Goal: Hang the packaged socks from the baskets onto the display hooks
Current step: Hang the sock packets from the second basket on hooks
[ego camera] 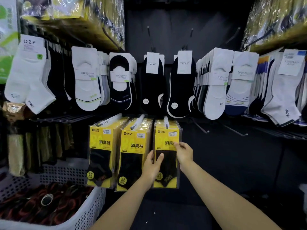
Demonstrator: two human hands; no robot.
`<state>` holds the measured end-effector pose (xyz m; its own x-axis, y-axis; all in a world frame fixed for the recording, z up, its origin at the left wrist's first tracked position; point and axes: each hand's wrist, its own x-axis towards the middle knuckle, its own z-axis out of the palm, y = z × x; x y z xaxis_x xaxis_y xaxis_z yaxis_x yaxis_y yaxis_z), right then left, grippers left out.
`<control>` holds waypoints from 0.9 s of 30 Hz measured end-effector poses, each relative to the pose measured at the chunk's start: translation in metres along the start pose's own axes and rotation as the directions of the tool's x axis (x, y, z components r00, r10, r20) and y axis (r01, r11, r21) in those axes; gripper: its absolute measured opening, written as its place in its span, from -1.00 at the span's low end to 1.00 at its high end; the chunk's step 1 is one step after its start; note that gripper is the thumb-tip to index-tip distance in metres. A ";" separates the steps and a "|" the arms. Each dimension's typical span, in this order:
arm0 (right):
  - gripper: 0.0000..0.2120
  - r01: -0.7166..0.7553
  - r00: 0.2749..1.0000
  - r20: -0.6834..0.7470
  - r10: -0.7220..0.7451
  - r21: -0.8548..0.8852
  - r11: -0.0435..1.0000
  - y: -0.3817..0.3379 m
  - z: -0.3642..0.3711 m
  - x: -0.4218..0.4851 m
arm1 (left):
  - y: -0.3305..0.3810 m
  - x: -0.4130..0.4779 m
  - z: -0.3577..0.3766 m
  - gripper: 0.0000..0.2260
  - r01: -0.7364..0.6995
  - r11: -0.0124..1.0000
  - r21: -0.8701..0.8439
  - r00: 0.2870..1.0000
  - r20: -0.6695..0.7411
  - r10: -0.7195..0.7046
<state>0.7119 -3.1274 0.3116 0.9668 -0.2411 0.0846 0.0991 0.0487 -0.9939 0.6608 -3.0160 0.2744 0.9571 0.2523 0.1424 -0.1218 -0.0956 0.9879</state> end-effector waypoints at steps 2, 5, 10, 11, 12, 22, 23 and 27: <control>-0.83 -0.056 0.997 -0.045 0.057 0.025 0.998 0.011 -0.005 0.002 | -0.014 0.003 0.006 -0.37 0.044 0.999 -0.002 0.999 -0.015 -0.044; -0.79 -0.094 0.996 0.006 0.094 -0.007 0.996 0.030 -0.025 -0.007 | -0.041 -0.002 0.005 -0.36 0.094 0.994 0.050 0.996 -0.016 -0.093; -0.82 -0.126 0.966 0.206 0.156 -0.152 0.980 0.078 -0.080 -0.054 | -0.099 -0.050 -0.011 -0.44 0.166 0.980 0.108 0.981 0.082 -0.176; -0.84 -0.148 0.955 0.228 0.190 -0.191 0.971 0.092 -0.092 -0.067 | -0.113 -0.066 -0.015 -0.46 0.184 0.972 0.144 0.975 0.096 -0.199; -0.86 -0.180 0.941 0.240 0.238 -0.241 0.954 0.109 -0.105 -0.081 | -0.128 -0.084 -0.019 -0.47 0.206 0.962 0.177 0.968 0.107 -0.227; -0.60 -0.473 0.703 0.119 0.701 -0.658 0.586 0.266 -0.196 -0.210 | -0.264 -0.257 -0.042 -0.60 0.470 0.784 0.404 0.878 -0.122 -0.464; -0.56 -0.494 0.678 0.105 0.728 -0.668 0.557 0.273 -0.201 -0.217 | -0.271 -0.264 -0.048 -0.54 0.468 0.743 0.479 0.877 -0.143 -0.459; -0.59 -0.556 0.605 0.106 0.789 -0.653 0.514 0.291 -0.202 -0.231 | -0.292 -0.281 -0.056 -0.35 0.448 0.519 0.728 0.830 -0.124 -0.543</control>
<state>0.4696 -3.2534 -0.0119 0.6880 -0.0049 -0.7257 -0.6407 -0.4736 -0.6043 0.4127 -3.0054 -0.0502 0.8283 0.3807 -0.4110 0.5571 -0.6373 0.5325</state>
